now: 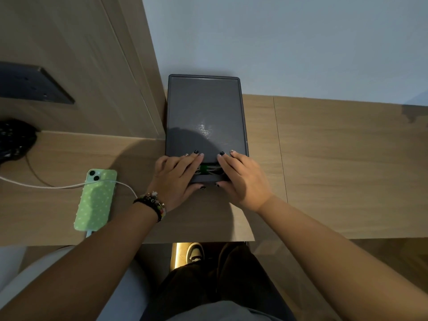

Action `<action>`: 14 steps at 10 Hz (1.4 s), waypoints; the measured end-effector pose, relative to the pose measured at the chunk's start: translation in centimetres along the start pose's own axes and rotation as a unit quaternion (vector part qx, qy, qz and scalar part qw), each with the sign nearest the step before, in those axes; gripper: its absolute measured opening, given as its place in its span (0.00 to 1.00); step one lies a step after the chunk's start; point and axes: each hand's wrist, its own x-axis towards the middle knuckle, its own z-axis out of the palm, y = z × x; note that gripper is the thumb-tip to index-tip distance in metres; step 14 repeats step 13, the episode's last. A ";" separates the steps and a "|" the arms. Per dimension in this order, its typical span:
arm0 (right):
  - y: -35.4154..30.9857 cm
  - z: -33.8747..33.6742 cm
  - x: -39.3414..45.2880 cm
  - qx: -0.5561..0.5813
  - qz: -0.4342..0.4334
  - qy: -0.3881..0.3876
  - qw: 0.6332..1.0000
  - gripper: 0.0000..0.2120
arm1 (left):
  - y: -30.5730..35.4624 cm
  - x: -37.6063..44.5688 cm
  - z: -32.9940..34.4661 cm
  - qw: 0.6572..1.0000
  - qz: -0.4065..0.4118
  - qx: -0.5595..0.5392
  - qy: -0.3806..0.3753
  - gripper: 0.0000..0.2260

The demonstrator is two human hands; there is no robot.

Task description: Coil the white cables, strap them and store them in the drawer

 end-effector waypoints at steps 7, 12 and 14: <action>0.3 1.4 2.5 0.017 0.032 0.092 0.995 0.04 | 0.5 1.8 2.2 0.989 -0.074 -0.042 0.122 0.11; -1.5 -1.5 0.7 0.087 0.131 -0.103 0.982 0.25 | 2.0 3.4 -3.3 0.994 -0.051 0.010 -0.092 0.19; -2.0 -2.7 1.5 0.128 0.181 -0.141 0.965 0.27 | 1.1 4.1 -4.6 0.991 -0.047 -0.024 -0.120 0.21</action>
